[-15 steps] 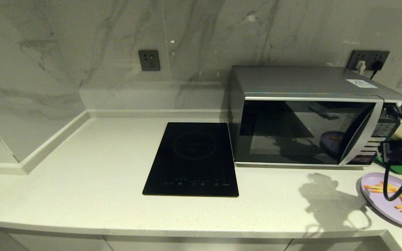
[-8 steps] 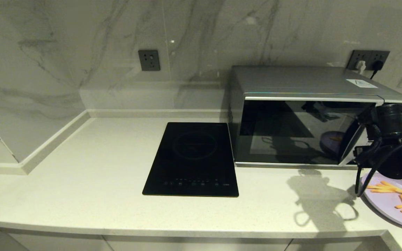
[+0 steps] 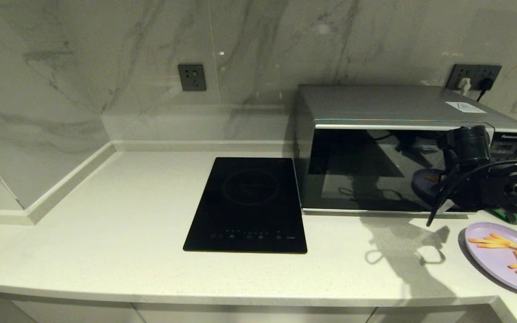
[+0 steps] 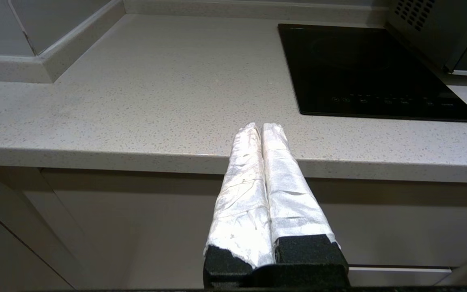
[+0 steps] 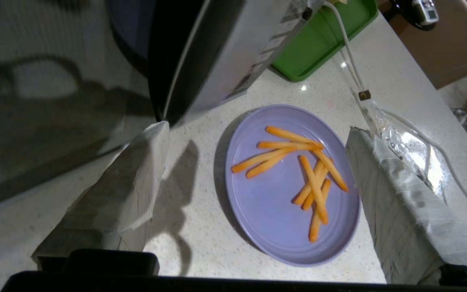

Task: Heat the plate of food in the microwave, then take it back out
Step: Open the microwave oven

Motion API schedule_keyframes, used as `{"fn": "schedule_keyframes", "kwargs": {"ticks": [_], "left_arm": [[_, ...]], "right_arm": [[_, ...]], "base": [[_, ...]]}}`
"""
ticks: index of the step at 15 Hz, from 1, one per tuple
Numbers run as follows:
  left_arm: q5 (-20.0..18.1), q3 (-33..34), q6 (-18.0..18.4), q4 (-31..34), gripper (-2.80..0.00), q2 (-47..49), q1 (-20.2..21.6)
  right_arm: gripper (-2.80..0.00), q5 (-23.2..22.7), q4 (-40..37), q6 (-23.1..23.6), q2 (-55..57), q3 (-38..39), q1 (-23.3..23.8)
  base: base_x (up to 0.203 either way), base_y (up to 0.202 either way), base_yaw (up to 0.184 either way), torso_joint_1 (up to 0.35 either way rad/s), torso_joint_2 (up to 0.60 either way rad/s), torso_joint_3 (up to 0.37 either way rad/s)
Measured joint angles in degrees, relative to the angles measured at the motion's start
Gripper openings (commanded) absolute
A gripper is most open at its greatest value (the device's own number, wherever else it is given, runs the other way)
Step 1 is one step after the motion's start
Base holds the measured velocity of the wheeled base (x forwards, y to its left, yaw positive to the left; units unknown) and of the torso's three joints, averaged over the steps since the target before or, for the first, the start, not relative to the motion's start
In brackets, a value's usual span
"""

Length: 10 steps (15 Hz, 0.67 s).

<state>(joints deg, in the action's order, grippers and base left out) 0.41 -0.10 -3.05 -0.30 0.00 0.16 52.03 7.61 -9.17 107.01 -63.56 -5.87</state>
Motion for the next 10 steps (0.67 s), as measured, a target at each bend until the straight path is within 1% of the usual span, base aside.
{"fn": "schedule_keyframes", "kwargs": {"ticks": [3,7,10], "left_arm": [[-0.01,0.00,0.00,-0.02,-2.80,0.00,0.00],[0.00,0.00,0.02,-0.02,-2.80,0.00,0.00],[0.00,0.00,0.00,-0.02,-2.80,0.00,0.00]], "right_arm": [[0.00,1.49,0.00,-0.20,2.20,-3.01,0.77],[0.00,1.57,-0.02,-0.38,3.14,-4.16,2.32],[0.00,1.38,0.00,-1.67,3.60,-4.36,4.36]], "base": [[0.000,0.000,0.000,0.000,0.00,0.000],[0.000,0.000,0.000,0.000,0.00,0.000],[0.000,0.000,0.000,0.000,0.00,0.000]]}}
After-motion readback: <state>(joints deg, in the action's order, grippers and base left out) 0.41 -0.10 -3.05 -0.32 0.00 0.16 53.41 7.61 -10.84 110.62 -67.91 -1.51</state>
